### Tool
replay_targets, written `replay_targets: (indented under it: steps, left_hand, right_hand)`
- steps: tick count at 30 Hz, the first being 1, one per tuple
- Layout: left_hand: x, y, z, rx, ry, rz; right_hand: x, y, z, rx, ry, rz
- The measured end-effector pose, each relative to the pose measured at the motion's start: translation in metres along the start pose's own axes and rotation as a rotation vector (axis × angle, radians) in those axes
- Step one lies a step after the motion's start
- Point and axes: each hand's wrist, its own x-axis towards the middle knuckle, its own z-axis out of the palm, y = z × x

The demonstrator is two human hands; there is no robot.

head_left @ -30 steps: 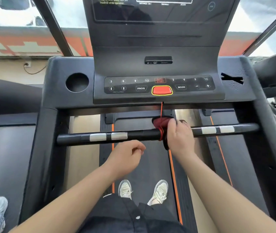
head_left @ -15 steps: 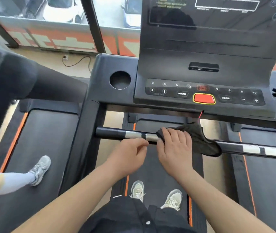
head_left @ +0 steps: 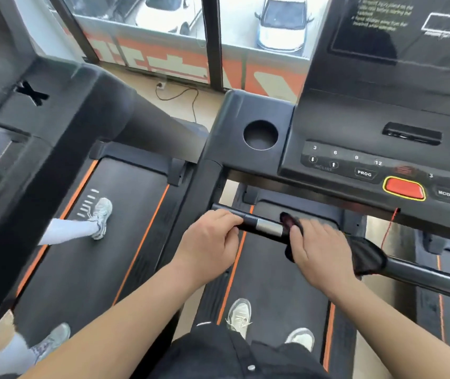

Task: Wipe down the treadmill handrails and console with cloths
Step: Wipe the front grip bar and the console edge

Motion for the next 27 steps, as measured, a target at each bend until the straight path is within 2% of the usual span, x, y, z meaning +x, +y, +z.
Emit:
replay_targets:
  steps: [3, 5, 9, 11, 15, 19, 23, 27]
  left_hand:
    - [-0.011, -0.01, -0.012, -0.013, 0.046, -0.063]
    - [-0.015, -0.015, -0.023, -0.007, 0.065, -0.099]
    - [-0.019, -0.022, -0.043, 0.041, 0.136, -0.145]
    - [-0.019, -0.026, -0.048, 0.044, 0.184, -0.159]
    - [-0.018, -0.032, -0.049, 0.015, 0.207, -0.198]
    - [-0.02, -0.048, -0.054, -0.016, 0.207, -0.288]
    - [-0.026, -0.06, -0.06, 0.01, 0.13, -0.37]
    - [-0.032, -0.062, -0.065, -0.013, 0.099, -0.406]
  right_hand:
    - [0.003, -0.041, 0.005, 0.029, 0.055, 0.122]
    - [0.012, -0.081, 0.01, 0.075, 0.089, 0.064]
    - [0.032, -0.142, 0.013, 0.14, 0.03, -0.074]
    - [0.037, -0.141, 0.013, 0.137, 0.0, -0.156]
    - [0.034, -0.093, 0.012, 0.087, -0.032, -0.345]
    - [0.025, -0.068, 0.001, 0.063, -0.032, -0.2]
    - [0.037, -0.114, 0.001, 0.111, -0.069, -0.043]
    - [0.049, -0.157, 0.01, 0.253, -0.076, -0.059]
